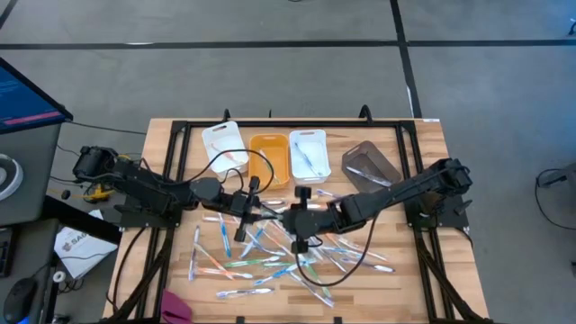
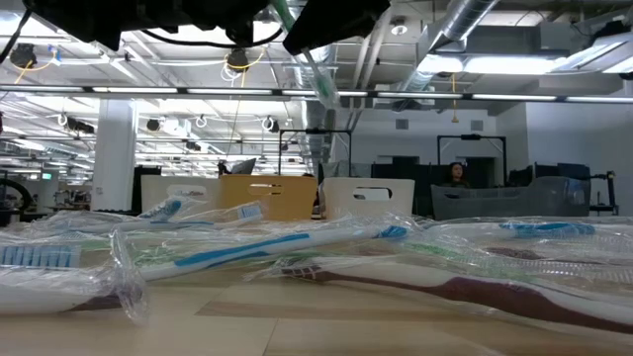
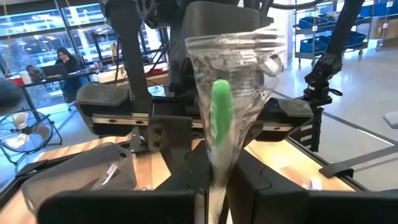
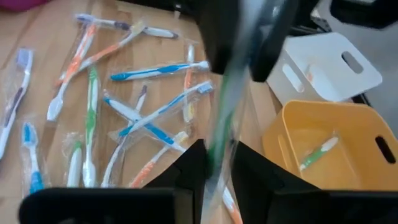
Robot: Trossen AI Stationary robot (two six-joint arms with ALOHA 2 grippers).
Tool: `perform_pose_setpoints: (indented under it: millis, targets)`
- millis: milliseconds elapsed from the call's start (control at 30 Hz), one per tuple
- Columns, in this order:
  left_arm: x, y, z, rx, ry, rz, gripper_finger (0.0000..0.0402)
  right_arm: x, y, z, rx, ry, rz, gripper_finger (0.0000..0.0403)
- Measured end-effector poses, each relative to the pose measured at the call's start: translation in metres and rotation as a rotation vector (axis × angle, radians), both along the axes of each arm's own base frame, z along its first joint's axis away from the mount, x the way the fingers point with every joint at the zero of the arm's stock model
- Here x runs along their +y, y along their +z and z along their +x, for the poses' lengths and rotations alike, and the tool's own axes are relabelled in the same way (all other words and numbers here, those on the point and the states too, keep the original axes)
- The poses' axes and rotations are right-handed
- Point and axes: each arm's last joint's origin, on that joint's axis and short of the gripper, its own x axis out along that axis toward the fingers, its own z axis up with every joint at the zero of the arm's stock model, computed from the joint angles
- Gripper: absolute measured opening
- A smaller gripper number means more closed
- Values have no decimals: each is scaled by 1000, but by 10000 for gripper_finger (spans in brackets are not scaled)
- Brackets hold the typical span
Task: Pick & Place Toothbrushes
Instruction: Put the white green toothbrush into the yellow bin
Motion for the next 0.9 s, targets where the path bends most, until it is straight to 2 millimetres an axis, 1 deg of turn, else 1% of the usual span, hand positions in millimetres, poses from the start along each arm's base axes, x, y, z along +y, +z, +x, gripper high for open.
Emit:
perform_pose_setpoints:
  millis: [233,500,633,767,900]
  targets:
    - [0,-2,0,24,4,5,17,-2,-6,-6,81,-27,-7,67]
    - [0,-5,0,49,9,11,17,-4,-14,-19,188,-149,13,67]
    - [-1,-5,0,55,-6,3,17,-3,-22,-33,253,-273,-64,68]
    - [4,-5,0,70,22,-16,17,-2,-19,-51,240,-440,-159,68]
    - [15,1,-3,120,68,-25,17,1,-13,-68,201,-548,-192,68]
